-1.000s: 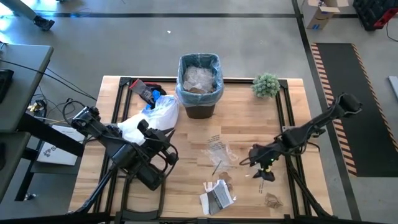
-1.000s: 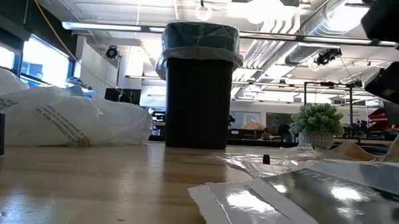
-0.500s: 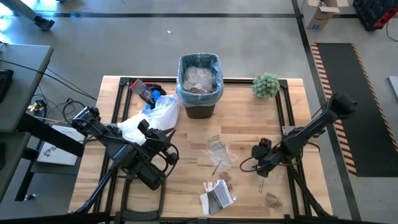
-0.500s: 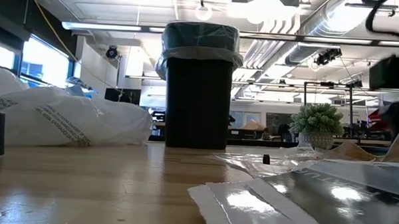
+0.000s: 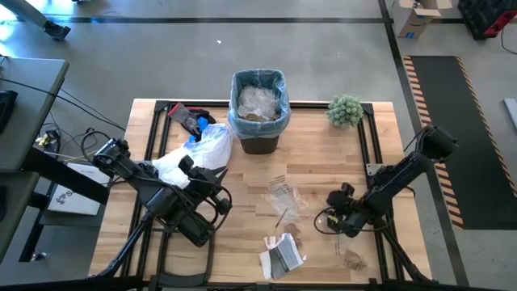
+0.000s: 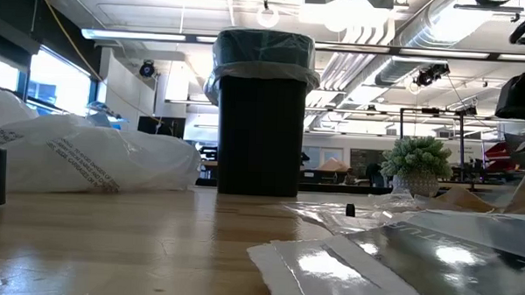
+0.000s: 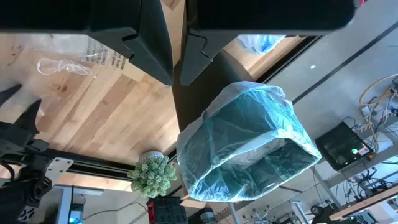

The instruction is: Place trash/remove bag and relplace

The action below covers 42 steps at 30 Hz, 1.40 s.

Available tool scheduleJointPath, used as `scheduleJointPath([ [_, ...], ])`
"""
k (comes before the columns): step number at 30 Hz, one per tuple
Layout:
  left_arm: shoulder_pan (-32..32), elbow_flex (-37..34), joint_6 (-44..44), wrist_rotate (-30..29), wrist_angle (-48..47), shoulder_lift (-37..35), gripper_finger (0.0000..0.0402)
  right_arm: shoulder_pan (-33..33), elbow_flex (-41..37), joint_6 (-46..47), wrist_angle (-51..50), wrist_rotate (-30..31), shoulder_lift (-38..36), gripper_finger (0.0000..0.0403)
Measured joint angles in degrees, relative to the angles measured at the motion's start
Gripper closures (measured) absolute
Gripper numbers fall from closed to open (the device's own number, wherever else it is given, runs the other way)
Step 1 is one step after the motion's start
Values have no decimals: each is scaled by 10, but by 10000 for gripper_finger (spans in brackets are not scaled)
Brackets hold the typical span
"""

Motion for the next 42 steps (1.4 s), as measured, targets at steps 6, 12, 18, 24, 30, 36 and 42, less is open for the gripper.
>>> scheduleJointPath([
  [6, -5, 0, 0, 7, 0, 0, 388, -4, -1, 21, -7, 15, 0, 369],
  [12, -21, 0, 0, -3, 1, 0, 388, -52, 37, -21, -86, 2, -39, 398],
  [18, -46, 5, 3, -38, -2, -2, 388, -150, 125, -191, -108, 19, -113, 403],
  [24, -70, 7, 13, -63, -2, -5, 388, -241, 256, -405, -66, 27, -152, 403],
  [30, -84, 7, 14, -89, -2, -7, 388, -341, 403, -641, 111, 38, -149, 403],
  [36, -86, 7, 15, -90, -2, -7, 388, -475, 494, -823, 356, -6, -98, 403],
  [42, -84, 7, 15, -90, -3, -7, 388, -596, 543, -785, 364, -136, 23, 403],
])
